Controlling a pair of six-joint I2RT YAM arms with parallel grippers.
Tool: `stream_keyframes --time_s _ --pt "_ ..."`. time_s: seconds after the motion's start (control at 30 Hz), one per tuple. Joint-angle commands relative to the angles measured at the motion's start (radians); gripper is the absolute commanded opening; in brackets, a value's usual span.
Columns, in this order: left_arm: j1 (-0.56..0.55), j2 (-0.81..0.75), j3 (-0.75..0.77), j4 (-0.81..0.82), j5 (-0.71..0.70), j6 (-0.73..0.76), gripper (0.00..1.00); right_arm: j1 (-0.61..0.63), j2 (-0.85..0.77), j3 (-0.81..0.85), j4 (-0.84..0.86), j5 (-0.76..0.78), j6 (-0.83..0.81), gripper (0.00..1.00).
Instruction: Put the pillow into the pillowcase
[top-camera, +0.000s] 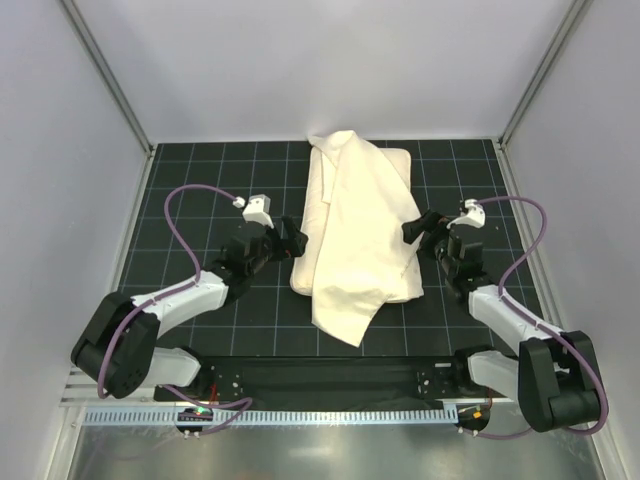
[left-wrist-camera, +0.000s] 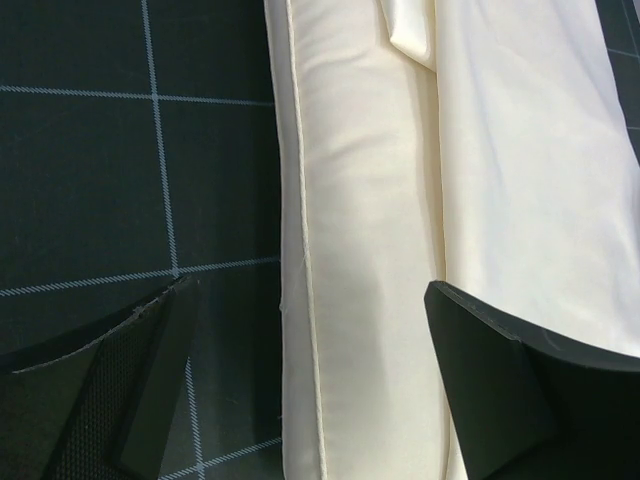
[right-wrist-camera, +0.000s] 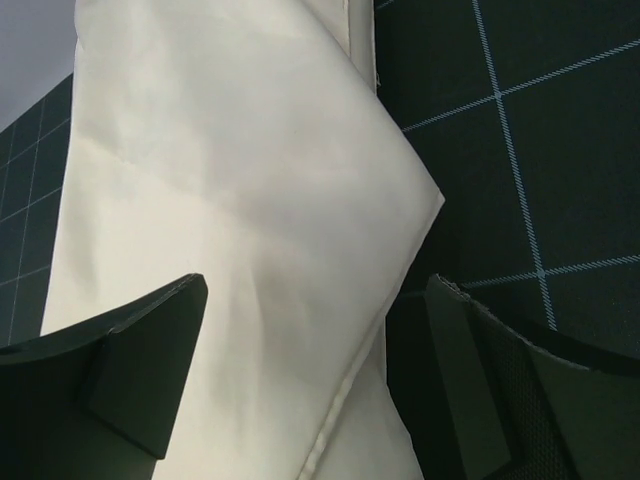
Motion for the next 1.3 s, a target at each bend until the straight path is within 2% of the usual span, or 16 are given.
stream_keyframes --time_s 0.0,0.1,0.23,0.4,0.5,0.6,0.63,0.7,0.77,0.87,1.07,1.13,1.27 --pt "0.0 -0.027 0.025 0.052 -0.011 0.016 1.0 0.006 0.019 0.079 -0.026 0.016 -0.011 1.0" --pt "0.0 -0.019 0.031 0.045 -0.008 0.016 1.0 0.007 0.042 0.105 -0.062 0.023 -0.017 0.99" --pt "0.0 0.016 0.048 0.038 0.023 0.007 1.0 0.013 0.082 0.112 -0.037 -0.015 -0.029 0.91" --pt "0.0 0.058 0.072 0.015 0.038 -0.009 1.0 0.027 0.128 0.152 -0.066 -0.05 -0.032 0.9" --pt "0.0 0.099 0.115 -0.061 0.009 -0.022 1.0 0.035 0.163 0.168 -0.063 -0.067 -0.034 0.84" --pt "0.0 0.134 0.154 -0.087 0.026 -0.026 1.0 0.046 0.178 0.175 -0.059 -0.084 -0.043 0.73" --pt "0.0 0.138 0.155 -0.087 0.029 -0.029 1.0 0.05 0.178 0.177 -0.051 -0.087 -0.046 0.57" --pt "0.0 0.141 0.158 -0.087 0.031 -0.03 1.0 0.052 0.166 0.175 -0.053 -0.077 -0.052 0.44" --pt "0.0 0.142 0.158 -0.087 0.032 -0.029 1.0 0.053 0.143 0.171 -0.066 -0.052 -0.052 0.23" --pt "0.0 0.144 0.16 -0.087 0.034 -0.029 1.0 0.052 0.102 0.161 -0.106 0.06 -0.046 0.04" --pt "0.0 0.188 0.19 -0.11 0.058 -0.03 1.0 0.052 -0.114 0.071 -0.174 0.386 0.05 0.04" --pt "0.001 0.199 0.201 -0.11 0.072 -0.035 1.0 0.047 -0.202 0.022 -0.178 0.451 0.098 0.04" --pt "0.0 0.252 0.232 -0.13 0.109 -0.041 1.0 0.041 -0.245 -0.012 -0.198 0.529 0.133 0.04"
